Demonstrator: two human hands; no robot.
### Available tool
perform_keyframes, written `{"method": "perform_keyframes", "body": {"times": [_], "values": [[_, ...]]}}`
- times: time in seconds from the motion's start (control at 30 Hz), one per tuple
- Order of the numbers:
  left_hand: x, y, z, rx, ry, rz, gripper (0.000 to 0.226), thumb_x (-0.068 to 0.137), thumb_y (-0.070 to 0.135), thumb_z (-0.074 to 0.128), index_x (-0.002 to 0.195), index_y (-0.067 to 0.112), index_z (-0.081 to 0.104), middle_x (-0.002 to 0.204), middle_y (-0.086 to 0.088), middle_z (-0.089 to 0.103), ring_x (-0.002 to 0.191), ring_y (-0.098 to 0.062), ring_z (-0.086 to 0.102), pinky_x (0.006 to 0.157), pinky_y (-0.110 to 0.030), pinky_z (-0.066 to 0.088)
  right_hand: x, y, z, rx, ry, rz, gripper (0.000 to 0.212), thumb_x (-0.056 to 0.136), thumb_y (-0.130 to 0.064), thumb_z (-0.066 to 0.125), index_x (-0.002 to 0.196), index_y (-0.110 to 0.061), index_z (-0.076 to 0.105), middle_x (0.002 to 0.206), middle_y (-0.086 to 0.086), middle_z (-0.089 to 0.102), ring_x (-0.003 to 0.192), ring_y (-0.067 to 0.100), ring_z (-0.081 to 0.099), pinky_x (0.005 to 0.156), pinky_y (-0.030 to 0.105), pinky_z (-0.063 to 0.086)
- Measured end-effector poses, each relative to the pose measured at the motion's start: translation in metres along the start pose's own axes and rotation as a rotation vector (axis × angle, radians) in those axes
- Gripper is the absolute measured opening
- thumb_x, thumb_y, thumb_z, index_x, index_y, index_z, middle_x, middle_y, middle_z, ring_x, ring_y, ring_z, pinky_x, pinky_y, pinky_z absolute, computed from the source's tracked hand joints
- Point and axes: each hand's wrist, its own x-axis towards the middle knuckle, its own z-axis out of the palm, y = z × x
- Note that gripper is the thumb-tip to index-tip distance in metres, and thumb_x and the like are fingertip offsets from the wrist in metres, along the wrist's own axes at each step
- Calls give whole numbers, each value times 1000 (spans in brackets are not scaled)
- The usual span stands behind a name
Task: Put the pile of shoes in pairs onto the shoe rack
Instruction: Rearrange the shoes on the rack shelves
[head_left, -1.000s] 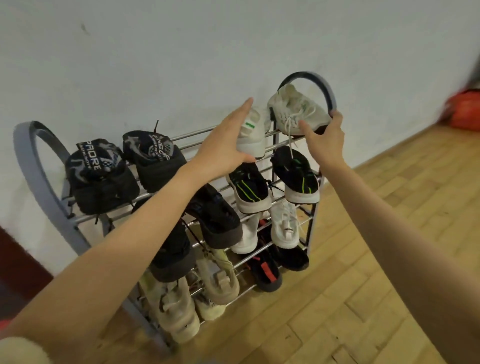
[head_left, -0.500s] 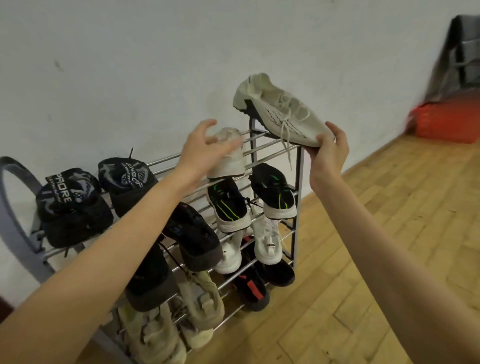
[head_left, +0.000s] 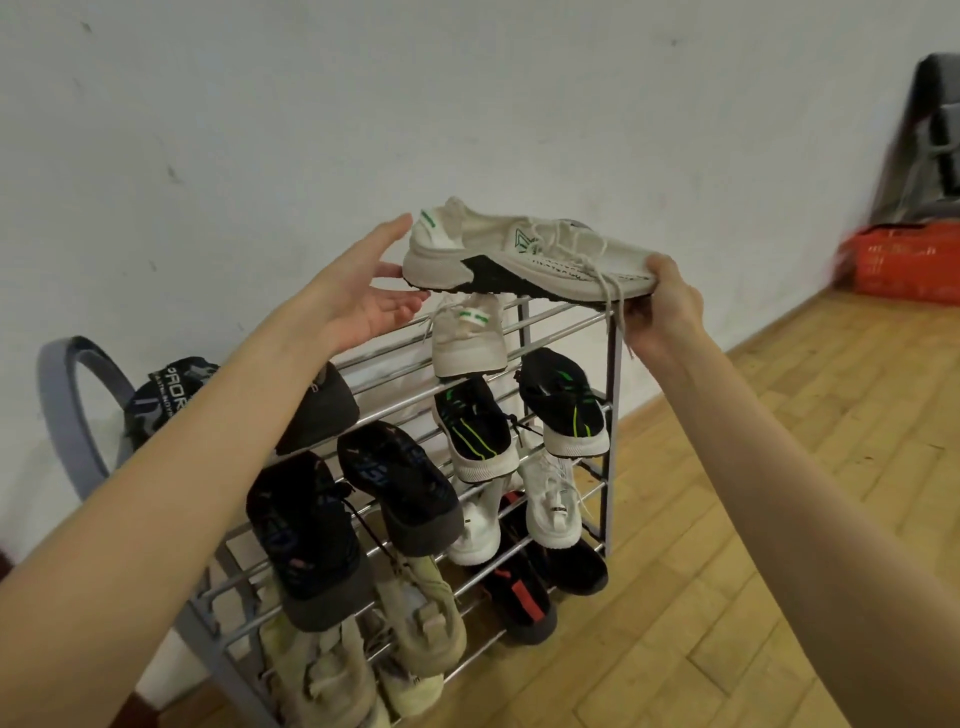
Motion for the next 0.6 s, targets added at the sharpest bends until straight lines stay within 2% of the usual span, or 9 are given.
{"method": "perform_keyframes", "body": {"times": [0.07, 0.1, 0.17, 0.23, 0.3, 0.37, 0.4, 0.5, 0.6], "values": [[0, 3, 1, 46, 13, 12, 60, 80, 55, 66, 105, 2, 53, 85, -15, 60, 50, -14, 55, 45, -19, 50, 4, -6, 7, -18, -23, 29, 15, 93, -15, 57, 85, -4, 50, 78, 11, 56, 70, 24, 59, 89, 45, 54], [0, 5, 1, 27, -4, -7, 59, 81, 55, 64, 101, 1, 53, 78, -12, 58, 47, -13, 52, 42, -18, 47, 5, -8, 11, -35, -35, 43, 17, 94, -18, 56, 86, -4, 50, 78, 11, 57, 69, 25, 60, 87, 46, 56], [-2, 10, 1, -37, -83, -48, 54, 83, 51, 59, 101, 1, 52, 66, -8, 53, 43, -10, 44, 35, -15, 38, 7, -11, 20, -43, -75, 98, 27, 96, -32, 56, 95, -5, 54, 80, 9, 60, 62, 22, 61, 66, 35, 60], [-5, 14, 2, -68, -82, -25, 46, 84, 41, 55, 109, 3, 52, 66, -7, 53, 41, -10, 45, 34, -15, 37, 8, -12, 28, 21, -169, 194, 55, 93, -51, 53, 115, -1, 54, 94, 12, 66, 57, 19, 65, 49, 25, 55], [-9, 15, 7, -134, -18, 39, 38, 84, 33, 56, 110, 4, 53, 74, -8, 57, 42, -12, 54, 38, -16, 44, 7, -13, 34, 114, -238, 253, 71, 91, -58, 50, 123, 5, 49, 118, 22, 62, 73, 21, 69, 53, 23, 58], [-16, 12, 16, -222, 23, 116, 23, 86, 25, 56, 99, 6, 54, 79, -9, 60, 47, -16, 62, 44, -20, 51, 1, -10, 40, 74, -283, 223, 62, 94, -49, 50, 125, 6, 46, 123, 24, 55, 100, 27, 66, 68, 26, 59], [-19, 11, 22, -265, 22, 138, 16, 87, 22, 56, 94, 7, 54, 82, -11, 61, 52, -18, 66, 49, -23, 54, -5, -6, 44, -28, -312, 183, 55, 95, -43, 51, 124, 4, 48, 122, 20, 53, 105, 30, 62, 72, 29, 57], [-23, 4, 41, -369, -65, 138, 9, 89, 14, 56, 93, 6, 55, 96, -17, 64, 72, -26, 71, 64, -33, 61, -22, 11, 54, -458, -437, 96, 33, 93, -40, 57, 107, -9, 58, 109, 13, 57, 92, 28, 59, 79, 34, 53], [-23, -3, 56, -351, -165, 157, 15, 90, 11, 57, 99, 0, 59, 100, -23, 67, 78, -32, 73, 77, -39, 61, -38, 14, 69, -496, -556, 81, 25, 94, -36, 57, 99, -12, 63, 93, 10, 62, 76, 22, 63, 70, 31, 55]]}}
